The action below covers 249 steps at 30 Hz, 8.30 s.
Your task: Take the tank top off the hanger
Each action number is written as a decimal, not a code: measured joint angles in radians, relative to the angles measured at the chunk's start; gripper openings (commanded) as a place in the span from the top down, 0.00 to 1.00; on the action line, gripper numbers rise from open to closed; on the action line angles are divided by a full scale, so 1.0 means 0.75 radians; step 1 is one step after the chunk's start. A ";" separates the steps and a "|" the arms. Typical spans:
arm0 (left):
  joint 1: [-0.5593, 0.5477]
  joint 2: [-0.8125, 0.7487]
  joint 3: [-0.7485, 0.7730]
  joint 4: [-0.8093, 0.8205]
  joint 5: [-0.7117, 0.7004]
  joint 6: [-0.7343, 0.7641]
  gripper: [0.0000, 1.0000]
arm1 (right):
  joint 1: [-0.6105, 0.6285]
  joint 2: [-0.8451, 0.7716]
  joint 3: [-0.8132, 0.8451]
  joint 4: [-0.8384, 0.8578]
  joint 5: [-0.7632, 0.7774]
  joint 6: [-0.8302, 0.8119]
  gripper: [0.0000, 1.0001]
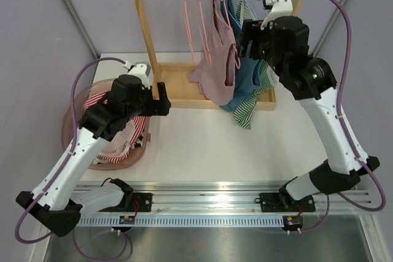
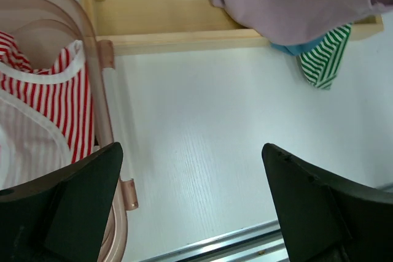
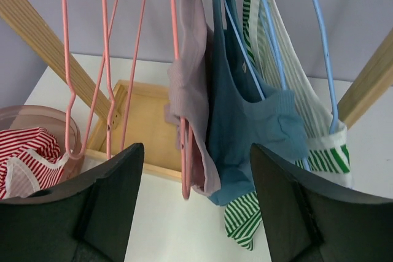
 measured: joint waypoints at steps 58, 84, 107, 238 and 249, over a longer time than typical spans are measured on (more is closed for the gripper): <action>-0.299 -0.337 -0.137 0.047 -0.105 0.075 0.01 | -0.116 0.200 0.281 0.157 -0.328 -0.064 1.00; -0.921 0.321 0.638 0.466 -0.351 0.497 0.11 | -0.117 -0.709 -0.157 -0.289 -0.911 0.102 1.00; -0.817 0.393 0.529 0.478 -0.679 0.526 1.00 | -0.117 -0.753 -0.312 -0.283 -0.890 0.099 1.00; -0.799 0.424 -0.405 0.456 -0.157 -0.040 0.01 | 0.062 -0.597 -0.618 0.341 -0.187 -0.078 0.00; -0.852 0.893 -0.349 0.590 -0.079 -0.040 0.01 | 0.062 -0.911 -0.895 0.244 -0.515 0.017 0.00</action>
